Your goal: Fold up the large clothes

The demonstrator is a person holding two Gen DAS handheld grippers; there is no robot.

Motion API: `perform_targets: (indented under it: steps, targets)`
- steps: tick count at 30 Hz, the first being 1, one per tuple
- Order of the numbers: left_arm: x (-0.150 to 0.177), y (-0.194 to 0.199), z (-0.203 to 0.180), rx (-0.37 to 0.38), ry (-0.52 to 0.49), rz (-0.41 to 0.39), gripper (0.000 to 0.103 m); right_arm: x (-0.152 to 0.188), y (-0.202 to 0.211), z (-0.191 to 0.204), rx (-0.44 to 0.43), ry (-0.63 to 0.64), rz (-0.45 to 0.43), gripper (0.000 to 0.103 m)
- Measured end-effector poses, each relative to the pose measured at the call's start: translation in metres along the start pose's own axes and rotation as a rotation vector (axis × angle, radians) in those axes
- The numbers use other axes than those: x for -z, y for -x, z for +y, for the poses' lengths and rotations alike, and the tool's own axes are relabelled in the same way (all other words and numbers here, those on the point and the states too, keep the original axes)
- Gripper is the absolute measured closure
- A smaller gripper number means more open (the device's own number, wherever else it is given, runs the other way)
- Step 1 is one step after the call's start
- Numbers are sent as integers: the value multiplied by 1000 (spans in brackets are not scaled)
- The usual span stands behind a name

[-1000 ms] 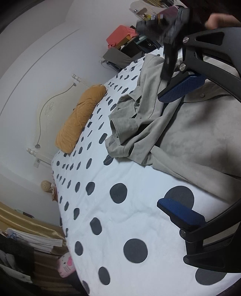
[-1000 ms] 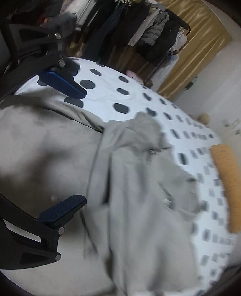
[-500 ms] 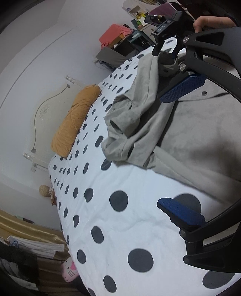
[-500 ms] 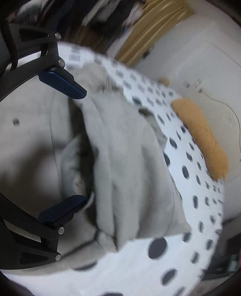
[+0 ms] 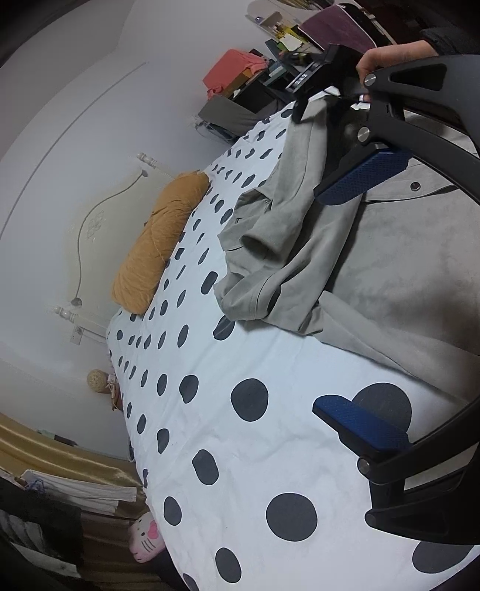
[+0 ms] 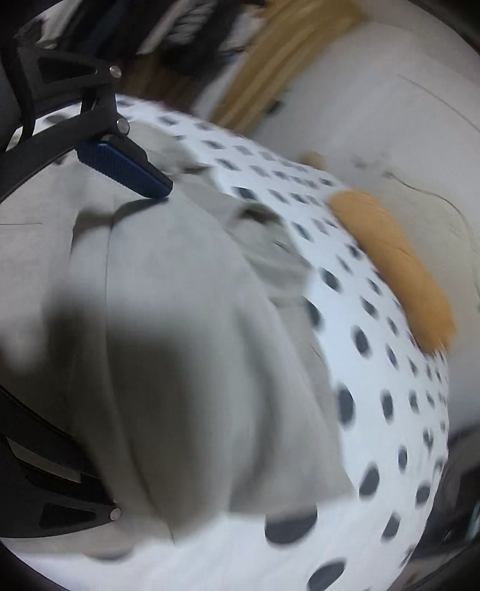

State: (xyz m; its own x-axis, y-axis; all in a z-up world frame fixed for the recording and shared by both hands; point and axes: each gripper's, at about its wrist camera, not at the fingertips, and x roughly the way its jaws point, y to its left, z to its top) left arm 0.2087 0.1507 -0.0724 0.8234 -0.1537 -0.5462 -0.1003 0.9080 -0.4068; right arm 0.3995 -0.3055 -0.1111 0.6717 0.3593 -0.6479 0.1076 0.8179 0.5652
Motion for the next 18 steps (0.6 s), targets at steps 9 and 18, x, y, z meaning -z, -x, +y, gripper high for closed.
perform_targets:
  steps: [9, 18]
  targets:
    - [-3, -7, -5, 8, 11, -17, 0, 2, 48, -16, 57, 16, -37, 0]
    - [-10, 9, -30, -108, -117, -74, 0, 79, -14, 177, 375, 551, -144, 0]
